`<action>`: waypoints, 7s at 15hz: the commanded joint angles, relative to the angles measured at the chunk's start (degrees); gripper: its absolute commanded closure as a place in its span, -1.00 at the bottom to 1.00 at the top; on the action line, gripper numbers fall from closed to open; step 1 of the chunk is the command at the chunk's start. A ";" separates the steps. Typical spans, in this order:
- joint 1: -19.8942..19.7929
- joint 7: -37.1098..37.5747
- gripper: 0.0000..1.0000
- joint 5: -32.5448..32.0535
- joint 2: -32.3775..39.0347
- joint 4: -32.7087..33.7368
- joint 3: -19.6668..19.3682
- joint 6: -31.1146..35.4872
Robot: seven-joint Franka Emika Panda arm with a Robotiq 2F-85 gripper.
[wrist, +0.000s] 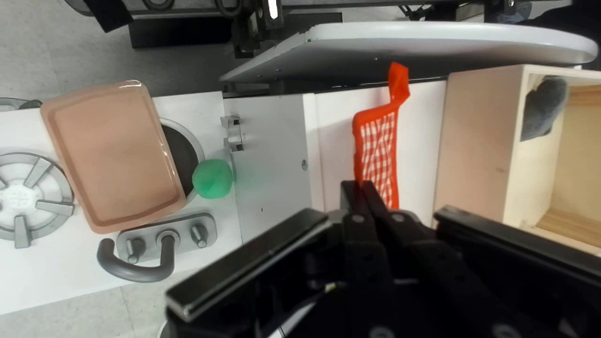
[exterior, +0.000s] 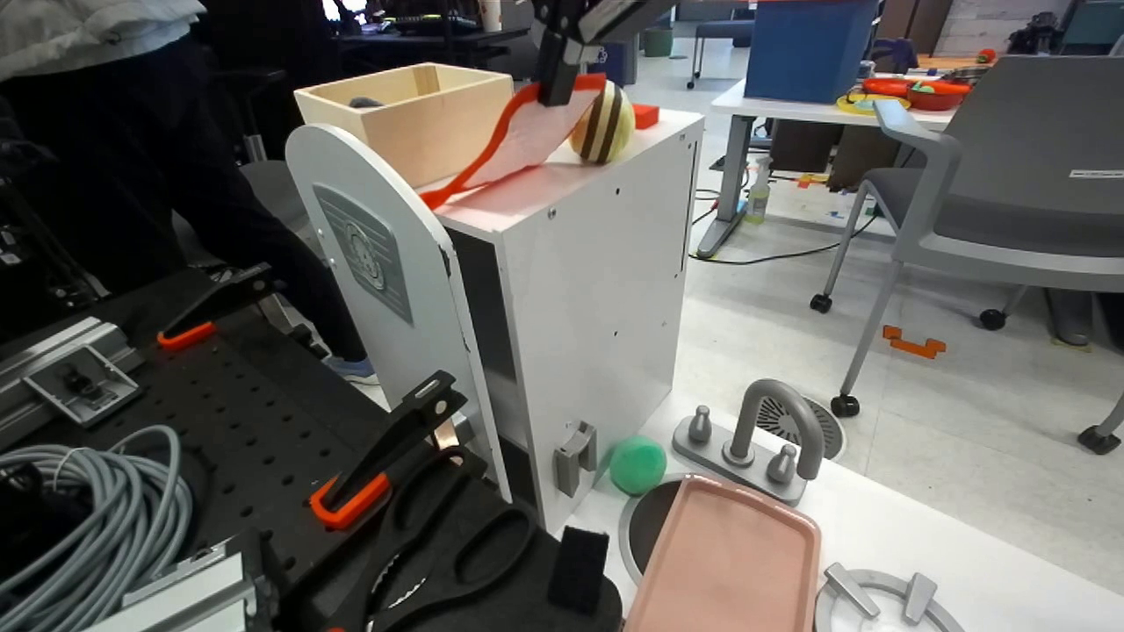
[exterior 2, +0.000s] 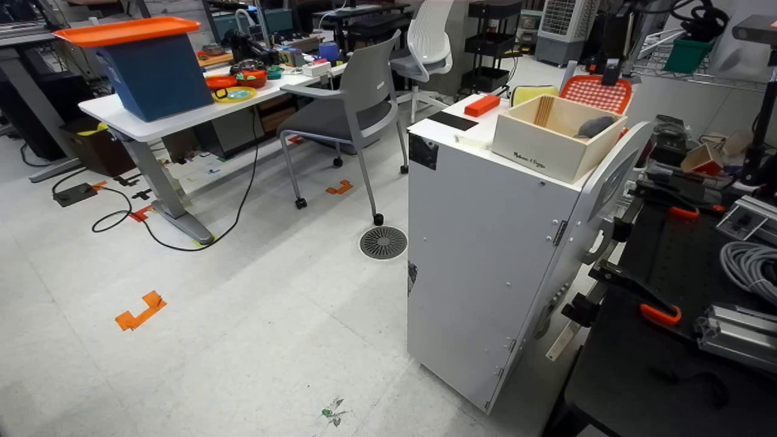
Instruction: Put the grey plushy in the box, remove the yellow plushy from the box and put it on top of the cupboard, and then put the oven mitt on the tray
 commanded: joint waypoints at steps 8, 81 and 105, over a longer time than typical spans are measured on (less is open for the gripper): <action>1.98 0.89 0.99 -0.96 -6.04 -2.54 0.20 1.82; 3.81 20.38 -1.00 -18.98 -13.27 -10.80 -2.26 13.93; 4.39 19.19 -1.00 -17.60 -20.27 -12.23 -2.42 12.39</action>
